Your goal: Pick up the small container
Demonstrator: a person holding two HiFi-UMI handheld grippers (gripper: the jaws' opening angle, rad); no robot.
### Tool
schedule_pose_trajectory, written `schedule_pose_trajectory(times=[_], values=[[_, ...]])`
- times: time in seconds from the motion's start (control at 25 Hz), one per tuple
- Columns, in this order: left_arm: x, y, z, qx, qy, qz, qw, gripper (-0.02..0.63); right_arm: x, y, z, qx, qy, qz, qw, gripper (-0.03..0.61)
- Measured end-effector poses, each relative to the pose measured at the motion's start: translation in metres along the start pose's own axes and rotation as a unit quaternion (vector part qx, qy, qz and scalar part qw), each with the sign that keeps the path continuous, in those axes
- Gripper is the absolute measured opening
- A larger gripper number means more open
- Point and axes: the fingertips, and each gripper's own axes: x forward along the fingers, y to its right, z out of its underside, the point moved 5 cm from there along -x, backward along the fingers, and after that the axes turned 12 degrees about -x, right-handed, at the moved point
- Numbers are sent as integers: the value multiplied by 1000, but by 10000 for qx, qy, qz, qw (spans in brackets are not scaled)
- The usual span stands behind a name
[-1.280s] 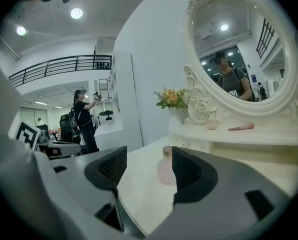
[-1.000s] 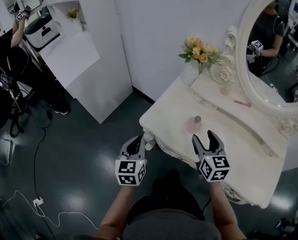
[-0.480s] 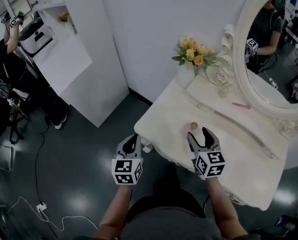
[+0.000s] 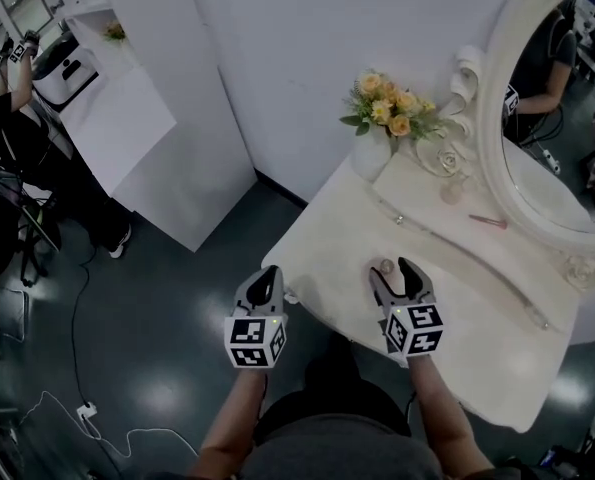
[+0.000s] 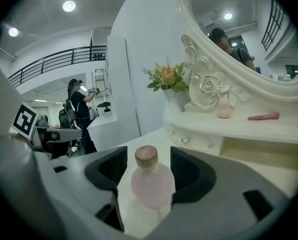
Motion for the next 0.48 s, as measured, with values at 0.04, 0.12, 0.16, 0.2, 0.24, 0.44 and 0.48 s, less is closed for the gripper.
schedule_pose_trajectory(times=[0.04, 0.12, 0.16, 0.2, 0.24, 0.44, 0.48], values=[[3, 0, 1, -9, -25, -11, 10000, 11, 3, 1, 2, 10, -21, -33, 10000, 275], [9, -1, 2, -24, -68, -35, 10000, 11, 7, 1, 4, 18, -42, -113, 9999, 275], [12, -1, 2, -29, -88, -48, 9999, 11, 10, 1, 4, 16, -41, -160, 9999, 273], [15, -1, 2, -35, -106, -58, 9999, 11, 12, 0, 5, 9, -35, -206, 9998, 270], [18, -2, 3, -42, -123, -67, 9999, 11, 13, 0, 5, -6, -27, -251, 9997, 265], [29, -3, 5, -75, -206, -106, 9997, 11, 21, -3, 7, -113, -34, -336, 9994, 225], [31, -3, 6, -91, -226, -110, 9996, 11, 23, -3, 7, -126, -35, -325, 9994, 216]])
